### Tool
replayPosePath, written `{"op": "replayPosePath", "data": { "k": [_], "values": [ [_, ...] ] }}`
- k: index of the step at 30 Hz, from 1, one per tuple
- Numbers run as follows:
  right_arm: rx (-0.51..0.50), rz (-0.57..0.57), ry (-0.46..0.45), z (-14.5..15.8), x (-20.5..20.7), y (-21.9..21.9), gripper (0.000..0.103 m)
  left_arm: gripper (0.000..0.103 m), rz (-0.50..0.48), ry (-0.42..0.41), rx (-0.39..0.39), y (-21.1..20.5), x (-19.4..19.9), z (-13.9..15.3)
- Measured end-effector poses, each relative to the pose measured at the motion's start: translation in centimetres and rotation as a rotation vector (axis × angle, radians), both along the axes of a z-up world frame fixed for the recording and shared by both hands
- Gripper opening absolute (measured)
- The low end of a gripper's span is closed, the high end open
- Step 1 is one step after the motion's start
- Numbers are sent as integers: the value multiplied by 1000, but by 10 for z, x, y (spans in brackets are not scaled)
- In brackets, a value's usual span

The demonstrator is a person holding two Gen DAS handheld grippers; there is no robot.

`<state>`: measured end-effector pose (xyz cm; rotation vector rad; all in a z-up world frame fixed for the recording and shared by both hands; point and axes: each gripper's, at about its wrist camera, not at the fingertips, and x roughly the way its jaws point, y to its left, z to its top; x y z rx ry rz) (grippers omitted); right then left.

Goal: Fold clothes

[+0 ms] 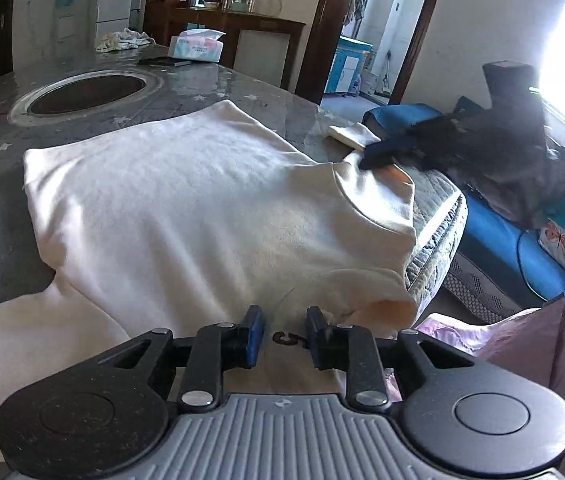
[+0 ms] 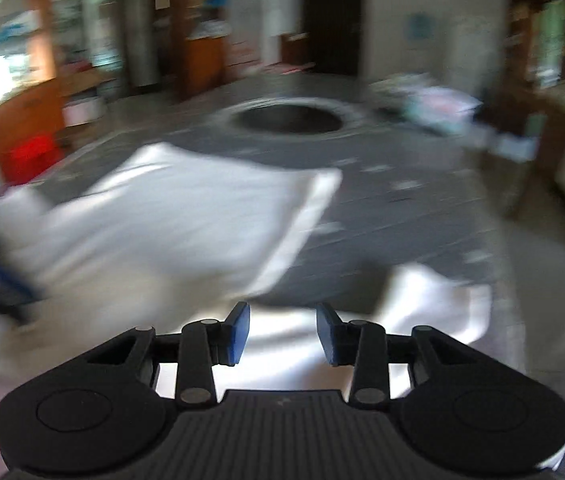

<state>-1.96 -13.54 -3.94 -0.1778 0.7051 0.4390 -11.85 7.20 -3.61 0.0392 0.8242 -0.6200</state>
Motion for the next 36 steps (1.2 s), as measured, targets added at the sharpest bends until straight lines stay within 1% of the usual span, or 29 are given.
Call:
{"op": "replayPosePath", "data": {
  "k": [1,3,6,9,10,11,12,13,14,19,21,23,25,27,29,31,33,34,35,36],
  "values": [
    [-19,-35,-18,-2,6,-3,43,33,0,1,-1,-1,0,0],
    [-51,-109,-45,-7,21,-10,44,37,3,1,-3,-2,0,0],
    [-67,-151,-28,-16,37,-14,43,41,4,0,-5,-4,0,-1],
    [-102,-186,-28,-24,41,-17,35,42,9,3,-7,-4,0,0],
    [-117,-198,-39,-25,39,-19,22,43,9,4,-8,-4,0,0],
    [-132,-210,-51,-25,37,-21,13,43,8,5,-9,-5,0,0],
    [-142,-227,-67,-24,34,-24,11,44,7,5,-9,-5,0,0],
    [-150,-247,-82,-21,28,-29,7,44,6,5,-9,-5,1,-1],
    [-157,-267,-97,-18,23,-35,4,45,6,5,-10,-5,2,-1],
    [-189,-418,-146,-6,-4,-73,4,46,5,4,-18,-4,2,-1],
    [-203,-484,-134,-7,-11,-88,5,47,3,4,-21,-3,2,-2],
    [-213,-547,-114,-9,-16,-104,9,47,0,3,-20,-4,1,-1],
    [-201,-571,-99,-10,-21,-112,10,47,-3,4,-19,-4,1,-1],
    [-163,-538,-104,-8,-22,-110,13,47,-3,8,-20,-3,2,-1],
    [-113,-499,-102,-6,-20,-103,28,47,1,11,-20,-3,3,0],
    [-64,-441,-85,-8,-13,-93,32,47,8,10,-18,-3,2,1],
    [-38,-382,-73,-12,-2,-81,35,48,18,8,-16,-2,1,2],
    [-30,-349,-58,-15,6,-71,42,48,26,7,-19,-1,0,3],
    [-30,-335,-47,-19,12,-67,45,48,36,7,-26,2,-1,4],
    [-31,-323,-37,-22,17,-62,45,49,47,7,-34,5,-2,6]
  ]
}}
